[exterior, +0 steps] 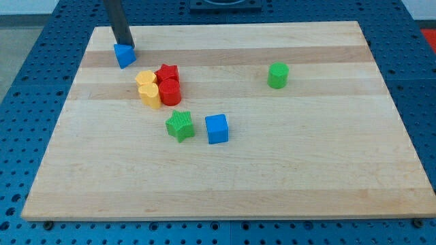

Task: Move the blue cube towards the bottom left

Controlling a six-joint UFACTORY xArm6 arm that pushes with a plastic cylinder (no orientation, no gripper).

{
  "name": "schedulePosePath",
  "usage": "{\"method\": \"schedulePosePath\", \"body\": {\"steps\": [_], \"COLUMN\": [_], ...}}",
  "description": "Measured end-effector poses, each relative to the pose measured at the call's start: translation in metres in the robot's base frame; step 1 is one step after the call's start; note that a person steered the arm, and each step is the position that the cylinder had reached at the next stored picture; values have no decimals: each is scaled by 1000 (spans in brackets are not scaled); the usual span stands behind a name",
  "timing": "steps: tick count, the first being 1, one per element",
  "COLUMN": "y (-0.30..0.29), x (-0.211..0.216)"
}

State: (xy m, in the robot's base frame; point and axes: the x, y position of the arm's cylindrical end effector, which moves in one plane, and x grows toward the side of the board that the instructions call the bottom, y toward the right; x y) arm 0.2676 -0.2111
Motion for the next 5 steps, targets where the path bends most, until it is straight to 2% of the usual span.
{"method": "schedulePosePath", "body": {"steps": [3, 5], "y": [-2, -7], "x": [60, 115]}}
